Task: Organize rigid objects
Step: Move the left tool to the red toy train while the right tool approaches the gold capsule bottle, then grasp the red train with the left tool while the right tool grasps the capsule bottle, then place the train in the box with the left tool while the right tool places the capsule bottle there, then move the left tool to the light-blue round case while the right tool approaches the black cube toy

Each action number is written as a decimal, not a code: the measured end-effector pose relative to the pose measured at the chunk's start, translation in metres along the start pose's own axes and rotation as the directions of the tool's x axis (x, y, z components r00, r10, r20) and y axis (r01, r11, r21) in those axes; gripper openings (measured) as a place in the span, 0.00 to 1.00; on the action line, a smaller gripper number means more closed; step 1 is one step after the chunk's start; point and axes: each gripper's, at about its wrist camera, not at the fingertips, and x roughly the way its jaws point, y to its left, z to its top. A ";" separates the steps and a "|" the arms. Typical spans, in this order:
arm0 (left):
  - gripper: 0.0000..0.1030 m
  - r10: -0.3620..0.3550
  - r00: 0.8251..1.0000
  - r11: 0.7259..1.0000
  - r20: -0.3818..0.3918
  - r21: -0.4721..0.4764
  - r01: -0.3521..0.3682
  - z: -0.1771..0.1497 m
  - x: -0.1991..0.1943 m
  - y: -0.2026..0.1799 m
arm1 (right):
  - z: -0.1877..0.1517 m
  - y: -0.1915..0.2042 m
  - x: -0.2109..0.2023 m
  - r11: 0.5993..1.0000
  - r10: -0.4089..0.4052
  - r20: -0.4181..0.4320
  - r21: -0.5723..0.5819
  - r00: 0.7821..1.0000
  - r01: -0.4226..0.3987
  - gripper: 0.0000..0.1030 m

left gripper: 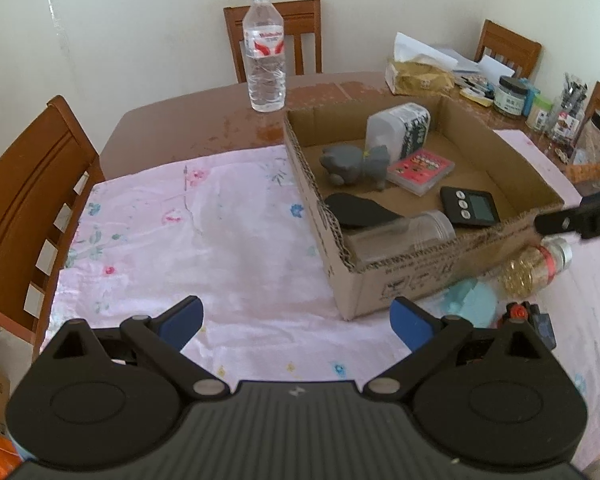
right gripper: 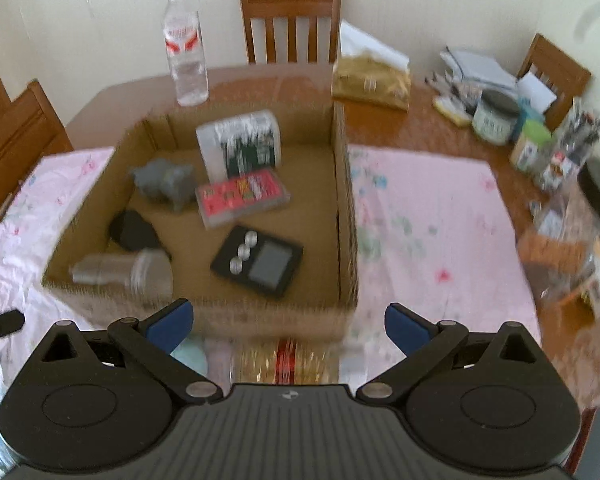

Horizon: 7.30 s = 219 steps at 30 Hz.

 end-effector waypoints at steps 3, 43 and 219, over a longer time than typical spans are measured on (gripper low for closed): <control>0.97 -0.013 1.000 1.000 -0.016 -0.003 0.013 -0.002 0.003 -0.004 | -0.012 0.012 0.006 0.998 -0.036 0.010 -0.050 0.999 0.036 1.00; 0.98 -0.053 0.973 0.998 -0.226 0.016 0.058 -0.046 0.049 -0.107 | -0.053 -0.072 0.056 0.994 0.016 -0.059 -0.109 0.998 -0.023 1.00; 0.99 -0.017 0.999 0.999 -0.043 -0.046 0.016 -0.045 -0.014 -0.034 | -0.101 0.019 0.023 0.932 0.086 -0.114 -0.343 0.990 -0.121 1.00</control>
